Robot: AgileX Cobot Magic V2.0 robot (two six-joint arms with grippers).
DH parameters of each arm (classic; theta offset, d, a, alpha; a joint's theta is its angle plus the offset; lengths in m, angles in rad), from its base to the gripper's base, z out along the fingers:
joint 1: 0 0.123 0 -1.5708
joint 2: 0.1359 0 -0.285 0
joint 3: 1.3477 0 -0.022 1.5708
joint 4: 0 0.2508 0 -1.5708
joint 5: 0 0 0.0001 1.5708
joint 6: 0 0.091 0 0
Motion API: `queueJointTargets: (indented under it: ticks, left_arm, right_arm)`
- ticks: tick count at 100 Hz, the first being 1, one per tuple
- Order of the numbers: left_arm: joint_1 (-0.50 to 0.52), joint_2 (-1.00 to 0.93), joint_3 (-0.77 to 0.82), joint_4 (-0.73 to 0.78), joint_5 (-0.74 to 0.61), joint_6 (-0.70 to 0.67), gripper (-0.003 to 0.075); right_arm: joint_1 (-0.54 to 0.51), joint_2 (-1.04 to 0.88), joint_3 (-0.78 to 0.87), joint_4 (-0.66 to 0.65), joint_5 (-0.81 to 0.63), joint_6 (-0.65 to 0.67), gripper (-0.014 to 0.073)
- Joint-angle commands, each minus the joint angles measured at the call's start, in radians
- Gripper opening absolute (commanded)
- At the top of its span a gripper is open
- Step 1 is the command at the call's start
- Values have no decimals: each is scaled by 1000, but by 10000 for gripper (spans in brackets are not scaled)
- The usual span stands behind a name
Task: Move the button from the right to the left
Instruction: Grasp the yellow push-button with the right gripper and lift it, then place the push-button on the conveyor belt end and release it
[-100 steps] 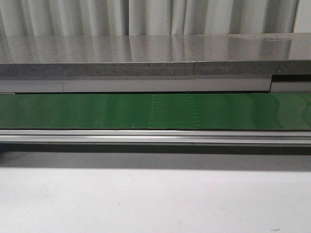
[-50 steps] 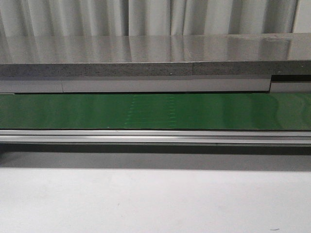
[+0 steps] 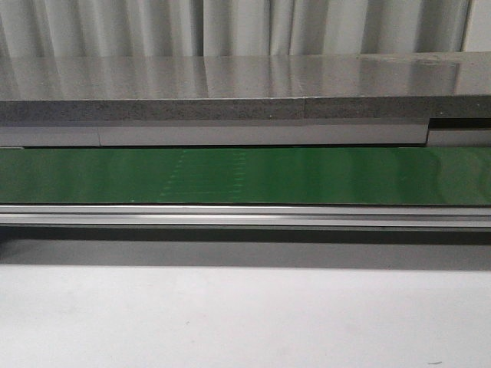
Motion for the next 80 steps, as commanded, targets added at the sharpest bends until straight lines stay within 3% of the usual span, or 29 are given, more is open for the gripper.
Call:
queueJointTargets:
  ticks: [1, 12, 27, 32, 80]
  left_arm:
    - [-6, -32, 44, -1, -78, -9, -20]
    - [-6, -32, 44, -1, -78, -9, -20]
    - [-6, -32, 44, -1, -78, -9, -20]
    - [-6, -32, 44, -1, -78, -9, -20]
    - [-6, -32, 44, -1, -78, -9, -20]
  right_arm:
    - [6, -30, -21, 7, -13, -2, 78]
    - [7, -30, -19, 7, -23, -3, 207]
    - [7, -30, -19, 14, -35, -3, 529]
    - [7, -30, -19, 14, -35, -3, 584]
    - [77, -141, -19, 15, 20, -4, 602]
